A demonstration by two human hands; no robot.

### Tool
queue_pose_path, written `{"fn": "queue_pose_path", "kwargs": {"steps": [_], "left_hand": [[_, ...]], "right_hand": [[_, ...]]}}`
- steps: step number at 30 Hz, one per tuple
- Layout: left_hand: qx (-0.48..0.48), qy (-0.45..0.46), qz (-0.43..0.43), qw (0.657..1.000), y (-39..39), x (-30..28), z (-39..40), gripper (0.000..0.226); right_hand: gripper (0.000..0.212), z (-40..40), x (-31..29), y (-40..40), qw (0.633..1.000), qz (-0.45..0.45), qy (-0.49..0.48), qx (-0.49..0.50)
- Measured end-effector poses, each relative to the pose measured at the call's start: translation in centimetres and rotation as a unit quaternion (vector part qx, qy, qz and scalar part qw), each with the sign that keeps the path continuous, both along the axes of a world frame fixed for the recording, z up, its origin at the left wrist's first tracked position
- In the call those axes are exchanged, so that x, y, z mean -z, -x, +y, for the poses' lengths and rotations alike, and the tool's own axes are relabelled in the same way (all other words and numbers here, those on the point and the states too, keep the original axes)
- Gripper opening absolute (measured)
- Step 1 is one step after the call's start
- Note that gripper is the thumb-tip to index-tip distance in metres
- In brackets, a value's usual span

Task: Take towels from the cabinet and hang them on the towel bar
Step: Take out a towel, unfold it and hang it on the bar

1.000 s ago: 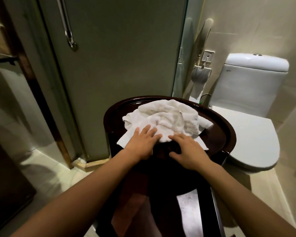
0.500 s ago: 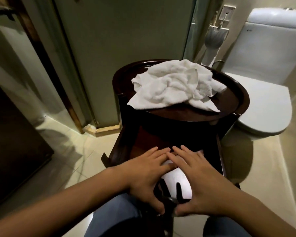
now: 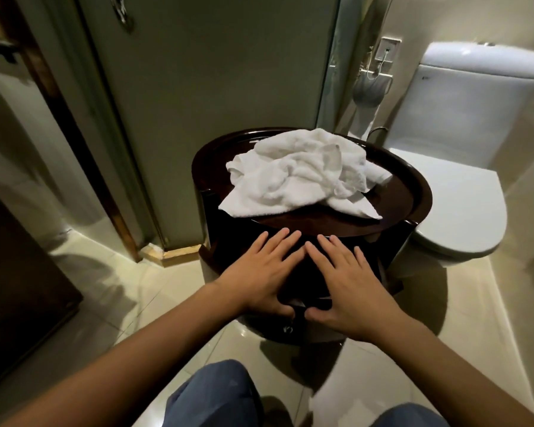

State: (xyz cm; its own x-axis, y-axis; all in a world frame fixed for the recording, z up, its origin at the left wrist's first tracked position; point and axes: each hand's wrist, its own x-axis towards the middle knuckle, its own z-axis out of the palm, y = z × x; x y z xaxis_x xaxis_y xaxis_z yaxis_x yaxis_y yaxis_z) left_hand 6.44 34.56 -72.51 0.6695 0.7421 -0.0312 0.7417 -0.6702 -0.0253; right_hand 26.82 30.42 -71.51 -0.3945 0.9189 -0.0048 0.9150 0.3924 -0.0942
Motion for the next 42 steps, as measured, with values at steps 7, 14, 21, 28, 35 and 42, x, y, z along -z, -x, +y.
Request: {"fn": "queue_pose_path", "kwargs": {"steps": [7, 14, 21, 28, 35, 42], "left_hand": [[-0.032, -0.027, -0.001, 0.999, -1.0, -0.2, 2.7, 0.120], [-0.048, -0.044, -0.001, 0.998, -1.5, -0.2, 4.5, 0.108], [-0.071, -0.111, 0.020, 0.991, -2.6, 0.0, 5.7, 0.094], [-0.110, -0.151, 0.018, 0.982, -3.6, 0.8, 6.3, 0.091], [-0.107, -0.165, 0.003, 0.980, -3.5, 1.3, 6.4, 0.083], [-0.124, -0.117, 0.009, 0.985, -4.0, 0.4, 5.6, 0.086]], "right_hand": [[0.115, 3.3, 0.4, -0.6, 0.999, -0.008, -0.016, 0.027], [0.103, 4.7, 1.3, -1.0, 0.997, -0.003, -0.040, 0.059], [0.084, 5.8, 1.4, -0.3, 0.992, -0.009, -0.090, 0.087], [0.064, 7.0, 2.2, 0.4, 0.978, -0.003, -0.159, 0.136], [0.068, 7.1, 3.1, 0.2, 0.973, -0.001, -0.191, 0.130], [0.069, 6.8, 2.5, 0.7, 0.980, -0.003, -0.139, 0.141]]}}
